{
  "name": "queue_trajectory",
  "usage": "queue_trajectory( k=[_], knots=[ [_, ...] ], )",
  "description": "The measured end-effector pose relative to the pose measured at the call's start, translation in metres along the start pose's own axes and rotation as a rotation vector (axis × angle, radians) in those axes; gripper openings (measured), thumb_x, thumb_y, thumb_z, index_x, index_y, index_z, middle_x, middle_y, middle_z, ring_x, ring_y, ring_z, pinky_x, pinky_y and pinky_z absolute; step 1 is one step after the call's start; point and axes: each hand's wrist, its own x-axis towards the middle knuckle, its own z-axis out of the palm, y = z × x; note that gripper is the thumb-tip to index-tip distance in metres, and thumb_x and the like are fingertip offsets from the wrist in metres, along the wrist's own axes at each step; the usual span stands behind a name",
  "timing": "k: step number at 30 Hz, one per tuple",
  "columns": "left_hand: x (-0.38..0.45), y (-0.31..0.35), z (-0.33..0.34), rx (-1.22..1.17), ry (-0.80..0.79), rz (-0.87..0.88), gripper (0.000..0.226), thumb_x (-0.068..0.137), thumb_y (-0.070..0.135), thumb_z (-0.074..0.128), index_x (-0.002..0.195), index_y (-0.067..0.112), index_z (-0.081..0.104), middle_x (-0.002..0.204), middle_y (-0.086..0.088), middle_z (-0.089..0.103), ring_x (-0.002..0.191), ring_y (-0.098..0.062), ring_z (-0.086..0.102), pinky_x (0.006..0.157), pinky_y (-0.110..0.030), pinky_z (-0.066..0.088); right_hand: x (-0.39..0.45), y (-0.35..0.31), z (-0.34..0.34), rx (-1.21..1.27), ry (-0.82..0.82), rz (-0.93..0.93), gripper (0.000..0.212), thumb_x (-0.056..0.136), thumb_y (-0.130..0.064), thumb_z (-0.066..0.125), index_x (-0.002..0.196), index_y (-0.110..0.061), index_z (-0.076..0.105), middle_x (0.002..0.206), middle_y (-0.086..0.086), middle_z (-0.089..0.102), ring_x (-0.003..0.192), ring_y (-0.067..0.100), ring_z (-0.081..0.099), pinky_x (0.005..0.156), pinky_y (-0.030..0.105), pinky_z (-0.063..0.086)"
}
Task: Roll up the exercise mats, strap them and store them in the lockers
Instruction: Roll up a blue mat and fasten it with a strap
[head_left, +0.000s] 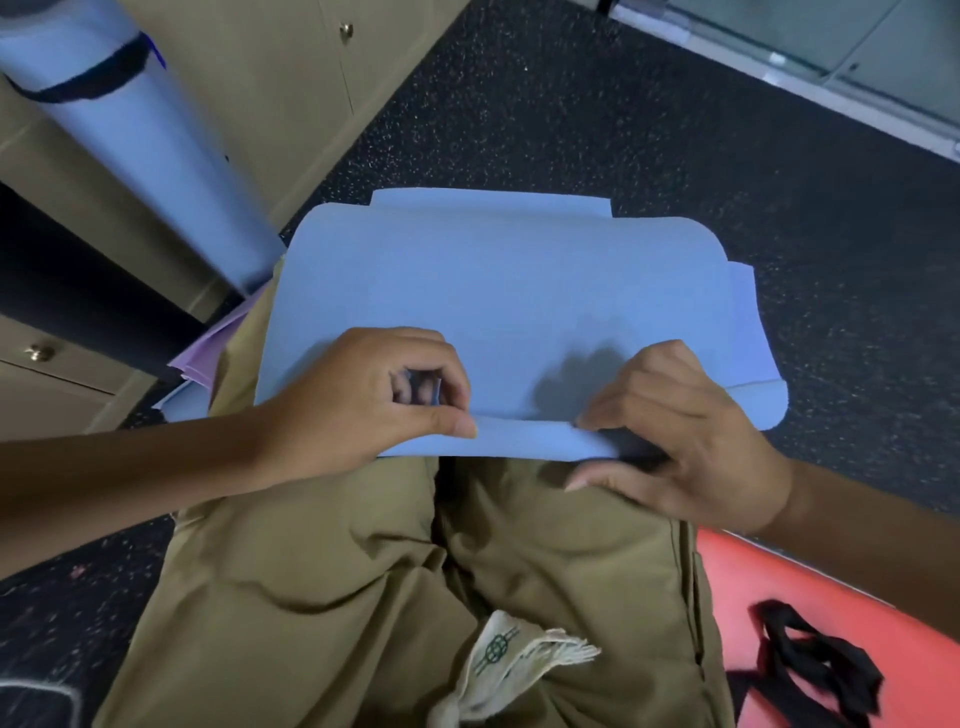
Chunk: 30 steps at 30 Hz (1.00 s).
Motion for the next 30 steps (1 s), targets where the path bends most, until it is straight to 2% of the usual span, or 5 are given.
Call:
queue_trajectory(
  k=[4,9,15,18,30],
  knots=[
    [0.000,0.004,0.005,0.126,0.034,0.059,0.015,0.083,0.036,0.079,0.078,0.027,0.067,0.082,0.005,0.061,0.068,-0.022,0.057,0.065,-0.034,0.048,0.000,0.007,-0.002,-0.034,-0.036,-0.025,0.035,0.089,-0.038,0.079,0.089,-0.004,0.074,0.086,0.005,0.066,0.079,0.030,0.057,0.078,0.042,0.045],
    [-0.008,0.007,0.009,0.458,0.112,0.264,0.023,0.094,0.044,0.065,0.089,0.021,0.066,0.090,0.014,0.057,0.078,-0.006,0.053,0.072,-0.014,0.040,0.000,0.006,-0.001,0.028,-0.089,0.082,0.032,0.095,-0.038,0.071,0.089,-0.007,0.070,0.084,0.001,0.063,0.078,0.022,0.054,0.077,0.034,0.043],
    [-0.015,0.012,0.012,0.894,0.184,0.441,0.043,0.086,0.054,0.074,0.092,0.013,0.069,0.099,-0.001,0.061,0.082,-0.024,0.051,0.065,-0.028,0.031,0.009,0.005,-0.012,0.226,-0.190,0.285,0.033,0.091,-0.051,0.068,0.087,-0.018,0.067,0.082,-0.012,0.060,0.080,0.008,0.056,0.073,0.026,0.046],
    [-0.019,0.018,0.018,1.034,0.210,0.460,0.044,0.080,0.050,0.079,0.086,0.009,0.066,0.091,-0.004,0.060,0.079,-0.028,0.049,0.061,-0.039,0.041,0.012,0.003,-0.014,0.265,-0.217,0.325,0.031,0.088,-0.050,0.071,0.087,-0.019,0.067,0.081,-0.013,0.060,0.081,0.010,0.057,0.071,0.026,0.047],
    [-0.021,0.012,0.035,1.114,0.265,0.413,0.040,0.105,0.035,0.043,0.082,0.008,0.061,0.079,-0.008,0.055,0.072,-0.029,0.050,0.065,-0.043,0.043,0.000,-0.006,-0.012,0.237,-0.064,0.341,0.028,0.088,-0.047,0.074,0.102,-0.024,0.067,0.094,-0.005,0.061,0.090,0.012,0.056,0.081,0.027,0.046]
  ],
)
